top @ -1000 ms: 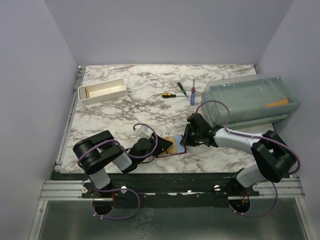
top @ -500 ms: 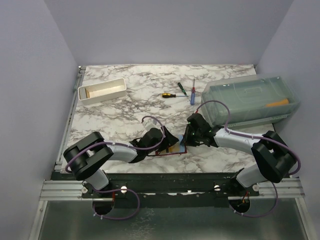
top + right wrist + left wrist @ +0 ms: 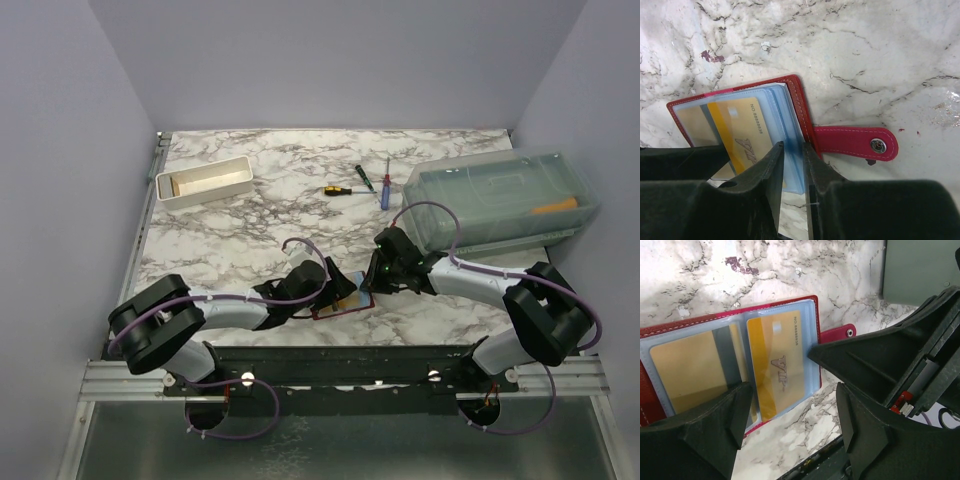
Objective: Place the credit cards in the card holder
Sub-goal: Insert the credit card into the card holder.
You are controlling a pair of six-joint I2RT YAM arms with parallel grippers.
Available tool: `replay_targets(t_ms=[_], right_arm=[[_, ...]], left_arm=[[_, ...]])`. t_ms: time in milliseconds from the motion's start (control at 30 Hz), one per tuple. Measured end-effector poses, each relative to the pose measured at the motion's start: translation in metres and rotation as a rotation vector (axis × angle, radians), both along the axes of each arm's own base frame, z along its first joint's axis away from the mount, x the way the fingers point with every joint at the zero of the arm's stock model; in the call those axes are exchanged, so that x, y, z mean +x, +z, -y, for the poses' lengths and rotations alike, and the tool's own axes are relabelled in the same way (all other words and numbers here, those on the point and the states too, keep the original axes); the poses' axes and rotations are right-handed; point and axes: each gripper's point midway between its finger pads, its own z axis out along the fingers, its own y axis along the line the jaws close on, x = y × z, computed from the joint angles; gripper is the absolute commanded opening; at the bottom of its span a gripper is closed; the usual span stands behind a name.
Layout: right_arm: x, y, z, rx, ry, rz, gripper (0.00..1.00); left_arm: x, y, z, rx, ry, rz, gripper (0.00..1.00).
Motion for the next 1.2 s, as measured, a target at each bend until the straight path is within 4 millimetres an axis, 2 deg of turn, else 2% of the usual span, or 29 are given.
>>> replay_targets(t_ms=[133,267,500,700,800,900,1033,1133,1200], right_arm=[[0.0,0.0,0.0,0.0,0.0,0.0,0.25],[0.0,0.0,0.0,0.001,0.0,0.0,0.25],[-0.004,0.001,0.002,0.006,0.002,-0.002,0.26],[-0.021,0.004,0.014,-0.027,0.0,-0.043,0.45],[-0.031,0.011,0.024,-0.053,0.0,-0.054,0.47],[-0.034,0.022,0.028,-0.045,0.004,-0.036,0.46],[-0.034,0.025,0.027,-0.039,0.005,-0.03,0.46],[-0.034,0.023,0.027,-0.04,0.006,-0.036,0.31],[-0.034,0.021,0.027,-0.042,0.002,-0.042,0.25]], left_arm=[[-0.003,-0.001,-0.001,0.002,-0.015,-0.012,0.73],[-0.006,-0.002,0.008,-0.011,-0.055,-0.024,0.7],[-0.01,-0.002,0.019,0.0,-0.121,0.001,0.73],[-0.018,0.003,0.01,-0.008,-0.138,0.005,0.77],[-0.019,0.007,-0.002,-0.007,-0.134,0.006,0.77],[-0.017,0.005,-0.011,0.002,-0.12,-0.003,0.76],[-0.016,0.004,-0.01,-0.003,-0.134,-0.009,0.74],[-0.015,0.004,0.003,-0.022,-0.177,-0.01,0.66],[-0.016,0.002,0.009,-0.028,-0.202,-0.014,0.65]])
